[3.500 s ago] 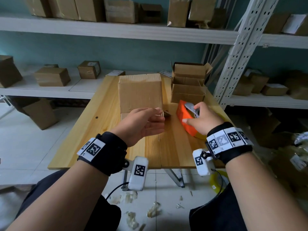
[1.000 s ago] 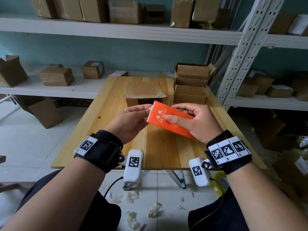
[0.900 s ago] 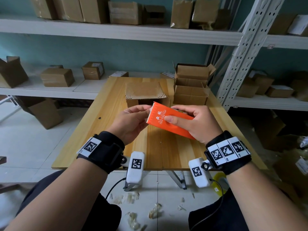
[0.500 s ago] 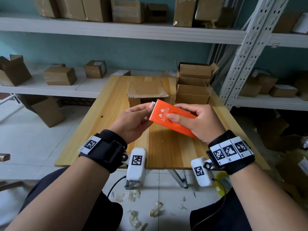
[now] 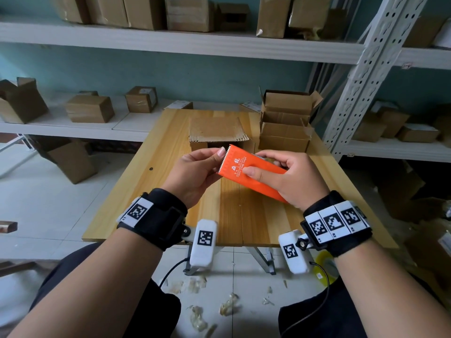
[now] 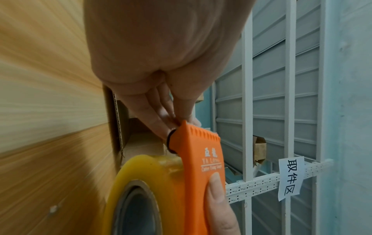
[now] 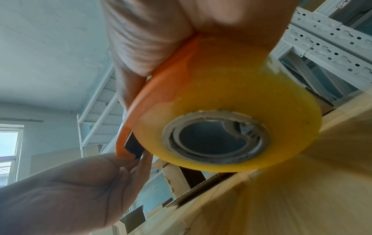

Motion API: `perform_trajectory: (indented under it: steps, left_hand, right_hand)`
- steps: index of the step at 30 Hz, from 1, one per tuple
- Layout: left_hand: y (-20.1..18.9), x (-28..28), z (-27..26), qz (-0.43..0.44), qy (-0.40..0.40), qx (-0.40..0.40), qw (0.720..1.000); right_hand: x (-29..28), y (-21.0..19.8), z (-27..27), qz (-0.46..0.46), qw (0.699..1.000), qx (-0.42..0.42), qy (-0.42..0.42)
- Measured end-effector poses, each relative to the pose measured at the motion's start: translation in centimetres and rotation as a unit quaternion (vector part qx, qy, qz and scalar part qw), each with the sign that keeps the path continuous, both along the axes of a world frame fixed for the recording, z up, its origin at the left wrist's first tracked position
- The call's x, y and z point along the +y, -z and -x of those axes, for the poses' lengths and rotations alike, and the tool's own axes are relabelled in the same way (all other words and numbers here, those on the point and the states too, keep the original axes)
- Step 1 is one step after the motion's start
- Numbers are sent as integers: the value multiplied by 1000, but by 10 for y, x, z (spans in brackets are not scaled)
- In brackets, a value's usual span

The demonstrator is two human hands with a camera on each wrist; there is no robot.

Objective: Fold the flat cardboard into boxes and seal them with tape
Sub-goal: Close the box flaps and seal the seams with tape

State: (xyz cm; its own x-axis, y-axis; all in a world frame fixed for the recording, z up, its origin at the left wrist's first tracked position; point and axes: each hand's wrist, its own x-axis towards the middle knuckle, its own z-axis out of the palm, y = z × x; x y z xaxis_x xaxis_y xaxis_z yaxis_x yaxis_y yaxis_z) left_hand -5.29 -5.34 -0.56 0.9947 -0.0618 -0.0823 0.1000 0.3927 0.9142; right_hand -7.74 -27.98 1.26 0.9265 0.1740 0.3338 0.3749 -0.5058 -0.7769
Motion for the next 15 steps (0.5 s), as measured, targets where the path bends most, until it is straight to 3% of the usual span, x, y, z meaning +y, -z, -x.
perform_trajectory:
  steps: [15]
  left_hand:
    - [3, 1, 3, 0, -16, 0, 1000]
  right_hand:
    - [-5, 1, 4, 24, 999, 3, -21]
